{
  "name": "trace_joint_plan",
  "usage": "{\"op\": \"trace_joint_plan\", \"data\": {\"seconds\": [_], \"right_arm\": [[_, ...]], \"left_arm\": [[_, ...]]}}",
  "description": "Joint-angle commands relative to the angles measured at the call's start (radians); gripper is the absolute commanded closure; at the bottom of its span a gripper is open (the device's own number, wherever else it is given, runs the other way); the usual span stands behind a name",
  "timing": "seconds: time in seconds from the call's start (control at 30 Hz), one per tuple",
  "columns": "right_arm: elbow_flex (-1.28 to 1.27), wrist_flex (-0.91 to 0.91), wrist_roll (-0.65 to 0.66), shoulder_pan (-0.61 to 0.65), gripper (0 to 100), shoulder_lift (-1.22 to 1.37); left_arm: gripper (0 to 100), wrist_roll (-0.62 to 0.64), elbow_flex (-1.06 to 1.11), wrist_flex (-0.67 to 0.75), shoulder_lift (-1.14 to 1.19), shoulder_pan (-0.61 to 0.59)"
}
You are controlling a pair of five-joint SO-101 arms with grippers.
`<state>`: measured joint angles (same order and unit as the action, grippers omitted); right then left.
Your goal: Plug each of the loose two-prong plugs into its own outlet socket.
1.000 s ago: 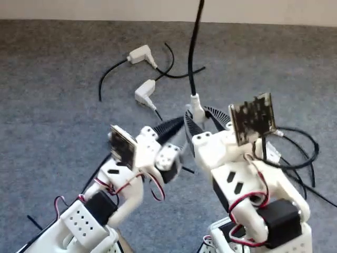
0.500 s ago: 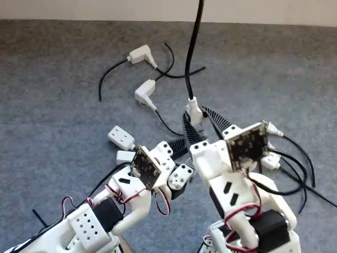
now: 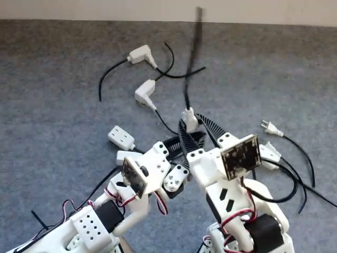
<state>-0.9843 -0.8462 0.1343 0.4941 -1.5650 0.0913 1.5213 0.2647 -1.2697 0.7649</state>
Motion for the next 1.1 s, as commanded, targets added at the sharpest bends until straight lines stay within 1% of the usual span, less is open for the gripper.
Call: {"op": "trace_joint_plan", "data": {"seconds": [0.0,0.13,0.37,0.47,0.67,1.07], "right_arm": [[0.01,-0.051,0.008,0.013,99.0,-0.03],[0.013,-0.125,0.011,0.013,99.0,-0.035],[0.013,-0.154,0.014,0.013,99.0,-0.088],[0.013,-0.159,0.014,0.013,99.0,-0.117],[0.061,-0.242,0.015,0.013,99.0,-0.12],[0.045,-0.243,0.017,0.013,99.0,-0.119]], "left_arm": [[99,-0.005,0.002,0.054,-0.01,-0.033],[99,-0.002,-0.001,0.054,-0.01,-0.056],[99,0.0,-0.004,0.054,-0.01,-0.114],[99,0.0,-0.001,0.054,-0.01,-0.114],[99,0.0,0.001,0.054,-0.01,-0.114],[99,0.0,0.001,0.054,-0.01,-0.114]]}}
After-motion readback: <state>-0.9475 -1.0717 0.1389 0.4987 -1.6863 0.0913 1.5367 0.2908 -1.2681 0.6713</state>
